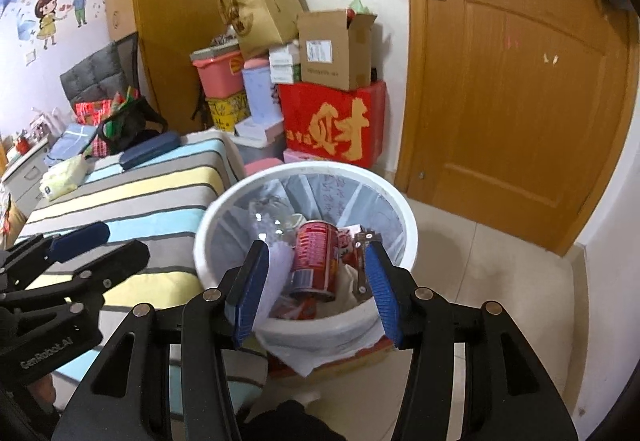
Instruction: Collect trash
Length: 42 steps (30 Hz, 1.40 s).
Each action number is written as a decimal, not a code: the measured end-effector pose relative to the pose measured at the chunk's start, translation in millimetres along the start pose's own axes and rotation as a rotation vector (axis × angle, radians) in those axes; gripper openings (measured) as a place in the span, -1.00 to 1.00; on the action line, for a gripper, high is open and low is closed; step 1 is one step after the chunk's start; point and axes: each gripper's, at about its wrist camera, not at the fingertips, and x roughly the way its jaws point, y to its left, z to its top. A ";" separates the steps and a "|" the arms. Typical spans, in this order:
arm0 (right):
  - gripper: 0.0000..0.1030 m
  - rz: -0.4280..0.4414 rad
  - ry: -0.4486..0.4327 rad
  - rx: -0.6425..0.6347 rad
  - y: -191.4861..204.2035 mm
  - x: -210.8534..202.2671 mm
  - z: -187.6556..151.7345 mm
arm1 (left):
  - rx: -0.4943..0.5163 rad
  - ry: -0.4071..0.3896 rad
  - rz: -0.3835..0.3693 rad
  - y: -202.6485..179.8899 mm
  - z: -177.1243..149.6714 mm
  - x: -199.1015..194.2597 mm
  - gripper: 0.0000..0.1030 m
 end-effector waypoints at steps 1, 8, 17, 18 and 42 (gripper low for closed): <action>0.00 -0.002 -0.012 -0.008 2.8 -5.8 -2.3 | 0.003 -0.011 0.015 -0.3 -3.0 -7.1 0.12; 0.00 0.021 -0.071 -0.028 17.3 -31.9 -19.2 | -0.031 -0.051 0.043 0.3 -28.8 -46.2 0.12; 0.00 0.044 -0.136 -0.015 30.2 -53.2 -37.2 | -0.023 -0.097 0.122 -2.5 -66.9 -85.0 0.12; 0.00 0.051 -0.136 -0.012 31.3 -54.0 -39.2 | -0.019 -0.096 0.126 -2.9 -69.7 -87.2 0.12; 0.00 0.070 -0.145 -0.021 42.5 -63.6 -64.2 | -0.070 -0.127 0.157 0.5 -95.0 -108.4 0.12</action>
